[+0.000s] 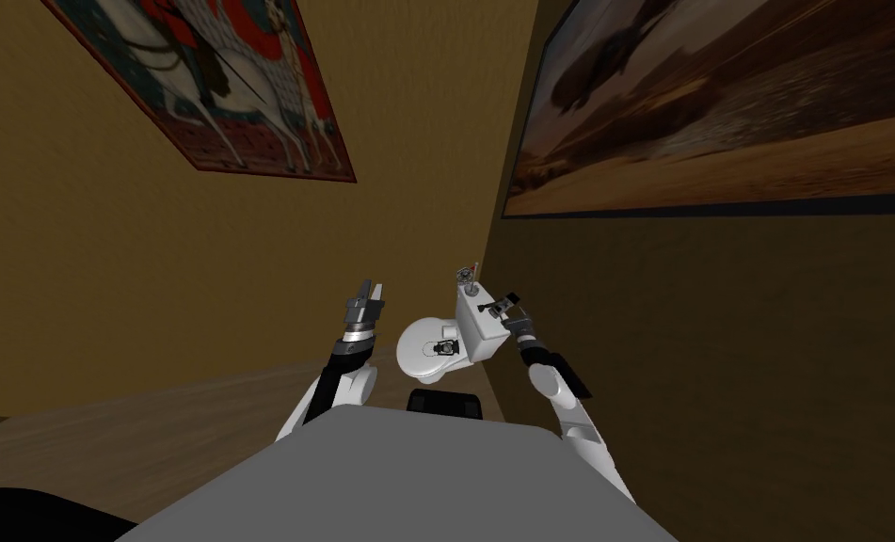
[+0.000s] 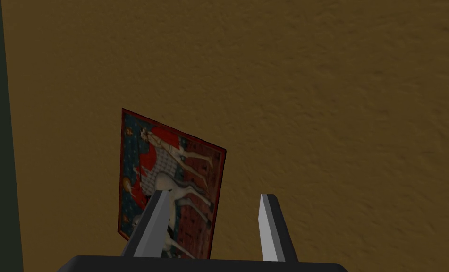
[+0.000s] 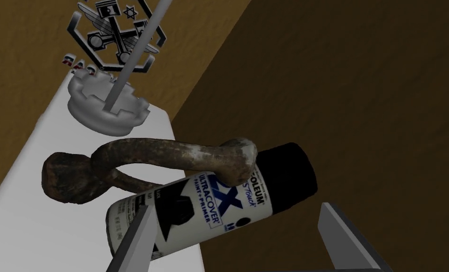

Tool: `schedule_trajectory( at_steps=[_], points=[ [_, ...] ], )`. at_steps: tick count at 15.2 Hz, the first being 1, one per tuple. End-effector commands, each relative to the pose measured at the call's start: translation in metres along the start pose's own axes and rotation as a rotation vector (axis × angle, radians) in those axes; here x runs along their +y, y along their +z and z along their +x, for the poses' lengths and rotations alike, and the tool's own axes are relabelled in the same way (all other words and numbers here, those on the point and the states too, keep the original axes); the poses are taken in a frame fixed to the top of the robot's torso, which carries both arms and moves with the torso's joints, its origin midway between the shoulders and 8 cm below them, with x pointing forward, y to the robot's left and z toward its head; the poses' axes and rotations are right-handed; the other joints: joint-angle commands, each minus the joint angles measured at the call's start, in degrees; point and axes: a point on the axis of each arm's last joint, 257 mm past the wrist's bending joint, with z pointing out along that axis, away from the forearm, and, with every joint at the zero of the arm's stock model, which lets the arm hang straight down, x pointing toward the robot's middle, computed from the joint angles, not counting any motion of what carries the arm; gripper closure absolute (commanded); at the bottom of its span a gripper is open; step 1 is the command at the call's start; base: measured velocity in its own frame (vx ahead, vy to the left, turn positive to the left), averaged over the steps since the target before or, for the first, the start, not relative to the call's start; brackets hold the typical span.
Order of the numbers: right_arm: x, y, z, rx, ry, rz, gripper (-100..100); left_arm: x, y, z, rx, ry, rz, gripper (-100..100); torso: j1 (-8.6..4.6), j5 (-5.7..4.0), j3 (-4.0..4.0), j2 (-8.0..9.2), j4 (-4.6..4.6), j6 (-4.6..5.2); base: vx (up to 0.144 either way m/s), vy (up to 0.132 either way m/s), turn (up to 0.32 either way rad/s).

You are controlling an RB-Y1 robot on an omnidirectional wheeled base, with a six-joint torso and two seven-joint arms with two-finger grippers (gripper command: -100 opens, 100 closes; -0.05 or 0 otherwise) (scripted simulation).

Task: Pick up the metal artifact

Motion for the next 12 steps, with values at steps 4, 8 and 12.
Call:
schedule_trajectory(
  at_steps=[4,8,12],
  points=[
    [-0.012,0.003,-0.011,-0.023,0.152,0.048,-100,0.000,0.000,0.000,0.000,0.000,0.000,0,0.04,0.01,0.01,0.02,0.00,0.00,0.004,-0.017,0.023],
    [-0.021,0.006,-0.017,-0.038,0.259,0.080,-100,0.000,0.000,0.000,0.000,0.000,0.000,0,0.04,0.01,0.01,0.02,0.01,0.00,0.003,-0.017,0.022],
    [-0.029,0.008,-0.021,-0.048,0.377,0.112,-100,0.000,0.000,0.000,0.000,0.000,0.000,0,0.01,0.00,0.01,0.01,0.00,0.00,0.006,-0.021,0.026]
  ],
)
